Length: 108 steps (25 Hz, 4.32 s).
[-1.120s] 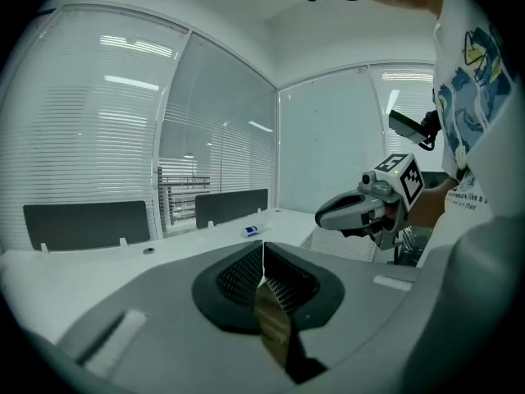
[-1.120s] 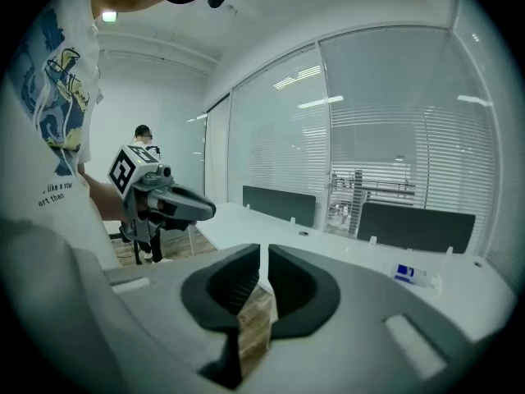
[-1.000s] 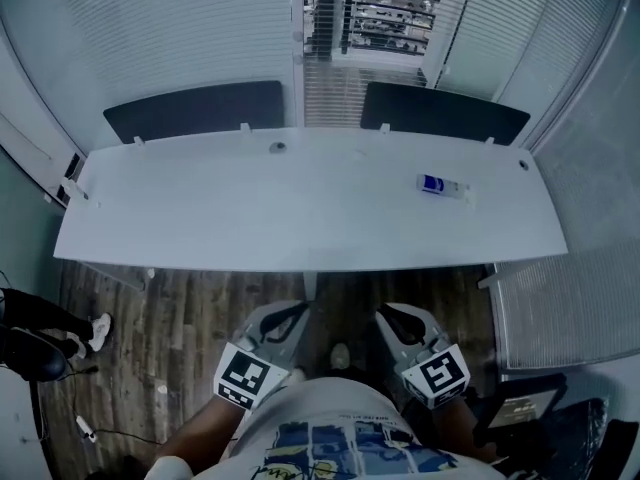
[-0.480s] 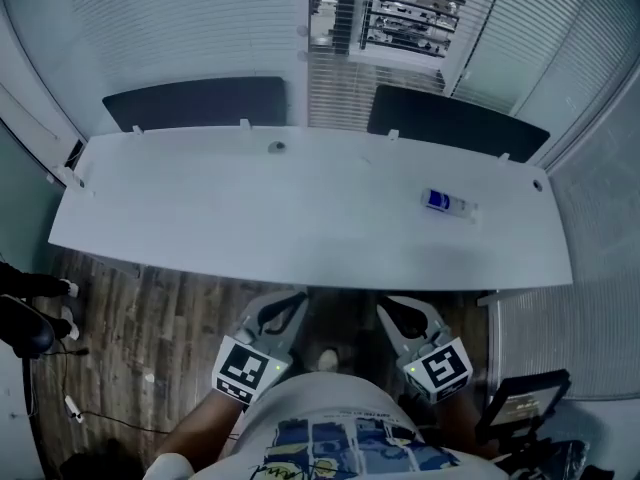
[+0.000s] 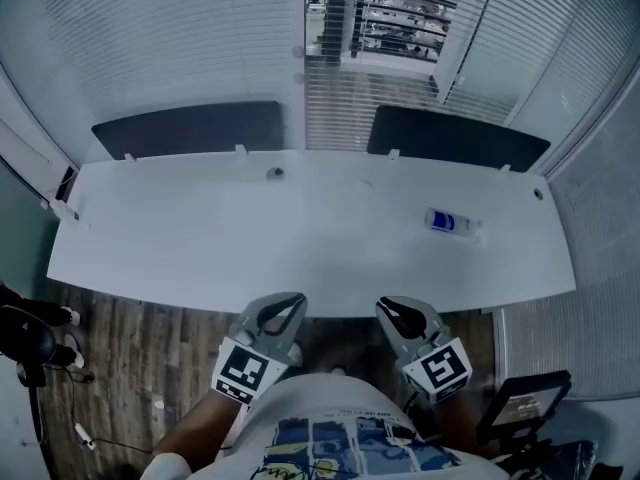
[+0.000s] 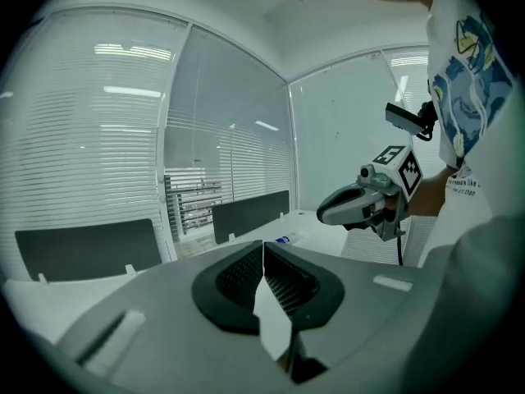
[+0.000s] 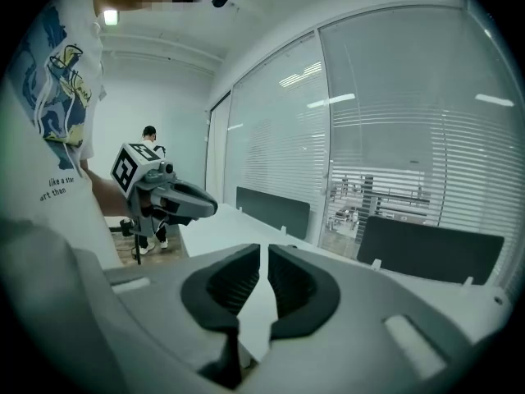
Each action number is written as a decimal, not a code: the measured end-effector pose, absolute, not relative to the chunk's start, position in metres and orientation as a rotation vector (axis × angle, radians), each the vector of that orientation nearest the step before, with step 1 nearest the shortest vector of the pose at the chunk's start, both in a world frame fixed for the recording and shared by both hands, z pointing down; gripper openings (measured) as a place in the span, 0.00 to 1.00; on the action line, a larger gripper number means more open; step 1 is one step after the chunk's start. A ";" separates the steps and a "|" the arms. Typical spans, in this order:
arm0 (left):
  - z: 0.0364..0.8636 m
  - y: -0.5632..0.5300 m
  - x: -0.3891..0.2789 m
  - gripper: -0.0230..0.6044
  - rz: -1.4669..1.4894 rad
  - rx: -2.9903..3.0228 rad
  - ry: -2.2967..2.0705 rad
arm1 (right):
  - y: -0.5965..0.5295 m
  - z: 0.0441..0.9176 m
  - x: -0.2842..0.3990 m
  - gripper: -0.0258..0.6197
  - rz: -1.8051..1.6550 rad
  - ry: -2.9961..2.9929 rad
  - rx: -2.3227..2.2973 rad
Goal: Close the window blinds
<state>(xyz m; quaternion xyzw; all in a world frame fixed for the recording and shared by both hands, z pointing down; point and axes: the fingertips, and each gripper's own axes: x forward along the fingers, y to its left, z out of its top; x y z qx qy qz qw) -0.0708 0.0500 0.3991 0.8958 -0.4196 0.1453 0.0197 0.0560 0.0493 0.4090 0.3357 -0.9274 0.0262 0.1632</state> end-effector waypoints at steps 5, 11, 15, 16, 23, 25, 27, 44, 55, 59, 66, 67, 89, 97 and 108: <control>0.385 0.018 -0.082 0.05 0.464 2.848 -1.224 | 0.026 0.397 0.042 0.07 0.057 -2.614 1.032; 0.382 -0.017 -0.093 0.05 0.505 2.894 -1.165 | 0.007 0.393 0.035 0.07 0.077 -2.588 1.135; 0.382 -0.049 -0.105 0.05 0.498 2.897 -1.191 | -0.002 0.394 0.034 0.07 0.086 -2.554 1.156; 0.382 -0.058 -0.108 0.05 0.500 2.902 -1.205 | -0.006 0.396 0.035 0.07 0.090 -2.549 1.163; 0.391 -0.140 -0.107 0.12 0.587 2.921 -1.314 | -0.051 0.407 0.054 0.07 0.091 -2.522 1.178; 0.390 -0.164 -0.106 0.14 0.622 2.925 -1.347 | -0.062 0.405 0.059 0.07 0.090 -2.529 1.183; 0.388 -0.189 -0.106 0.15 0.656 2.933 -1.395 | -0.073 0.405 0.065 0.07 0.083 -2.531 1.191; 0.388 -0.369 -0.121 0.19 1.058 2.765 -1.728 | -0.122 0.425 0.130 0.07 0.161 -2.499 1.206; 0.397 -0.441 -0.143 0.21 1.307 2.675 -1.832 | -0.125 0.435 0.156 0.07 0.206 -2.469 1.256; 0.400 -0.462 -0.146 0.22 1.416 2.645 -1.872 | -0.126 0.439 0.164 0.07 0.223 -2.461 1.264; 0.404 -0.487 -0.147 0.24 1.627 2.593 -1.948 | -0.126 0.447 0.184 0.07 0.248 -2.428 1.271; 0.405 -0.490 -0.146 0.24 1.657 2.587 -1.953 | -0.126 0.448 0.186 0.07 0.250 -2.427 1.273; 0.414 -0.520 -0.155 0.25 1.724 2.507 -2.092 | -0.140 0.459 0.203 0.07 0.297 -2.393 1.270; 0.407 -0.520 -0.161 0.24 1.011 2.404 -2.099 | -0.142 0.460 0.202 0.07 0.300 -2.393 1.262; 0.409 -0.520 -0.170 0.24 0.076 2.106 -1.820 | -0.145 0.461 0.198 0.07 0.298 -2.401 1.243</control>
